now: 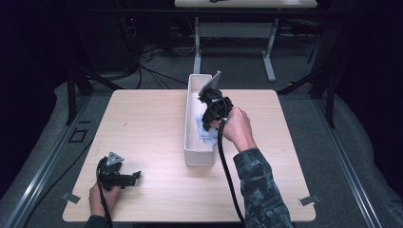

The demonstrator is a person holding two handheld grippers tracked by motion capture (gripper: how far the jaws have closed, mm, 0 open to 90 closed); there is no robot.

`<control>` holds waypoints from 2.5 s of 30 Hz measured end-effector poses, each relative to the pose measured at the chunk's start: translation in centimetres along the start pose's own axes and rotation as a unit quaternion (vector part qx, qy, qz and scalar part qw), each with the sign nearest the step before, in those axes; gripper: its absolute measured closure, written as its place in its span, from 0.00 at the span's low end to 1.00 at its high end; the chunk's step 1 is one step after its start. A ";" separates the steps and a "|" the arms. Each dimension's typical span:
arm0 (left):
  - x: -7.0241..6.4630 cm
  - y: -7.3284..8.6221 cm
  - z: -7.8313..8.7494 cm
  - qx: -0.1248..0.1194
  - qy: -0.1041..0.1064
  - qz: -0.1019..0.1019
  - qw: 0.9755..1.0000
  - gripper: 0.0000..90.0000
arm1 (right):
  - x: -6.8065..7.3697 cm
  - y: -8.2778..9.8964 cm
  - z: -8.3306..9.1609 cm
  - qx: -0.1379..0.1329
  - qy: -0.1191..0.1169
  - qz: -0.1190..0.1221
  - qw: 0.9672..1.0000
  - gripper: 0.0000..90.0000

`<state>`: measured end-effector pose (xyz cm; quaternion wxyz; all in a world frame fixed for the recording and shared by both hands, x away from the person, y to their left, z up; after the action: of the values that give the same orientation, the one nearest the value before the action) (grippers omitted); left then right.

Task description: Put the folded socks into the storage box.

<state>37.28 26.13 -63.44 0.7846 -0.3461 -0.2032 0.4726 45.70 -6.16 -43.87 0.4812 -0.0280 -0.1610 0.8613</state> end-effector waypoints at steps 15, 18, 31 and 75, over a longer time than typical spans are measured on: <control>0.0 0.0 0.0 -0.001 0.000 0.000 1.000 0.01 | 0.8 -0.8 -1.5 0.003 -0.010 -0.006 1.000 0.74; 0.0 0.0 0.0 0.000 0.000 0.000 1.000 0.01 | 0.9 -0.9 -1.9 0.006 -0.005 -0.011 1.000 0.74; 0.0 0.0 0.0 -0.001 0.000 0.000 1.000 0.01 | 1.1 -1.0 -4.2 0.016 0.001 -0.026 1.000 0.74; 0.0 0.0 0.0 -0.001 0.000 0.000 1.000 0.01 | 0.6 0.6 -9.3 0.041 -0.002 -0.065 0.997 0.69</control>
<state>37.28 26.13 -63.44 0.7843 -0.3467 -0.2032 0.4725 46.77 -3.58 -52.79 0.5365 0.0041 -0.1281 0.8341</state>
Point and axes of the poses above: each handheld gripper's, and its own axes: z roughly backward along the jaws, y roughly out of its underside, x roughly to its left, the point moved 6 cm from there along -z, roughly forward along the jaws, and after that the axes turned 2 degrees about -x, right-handed, at the moved point
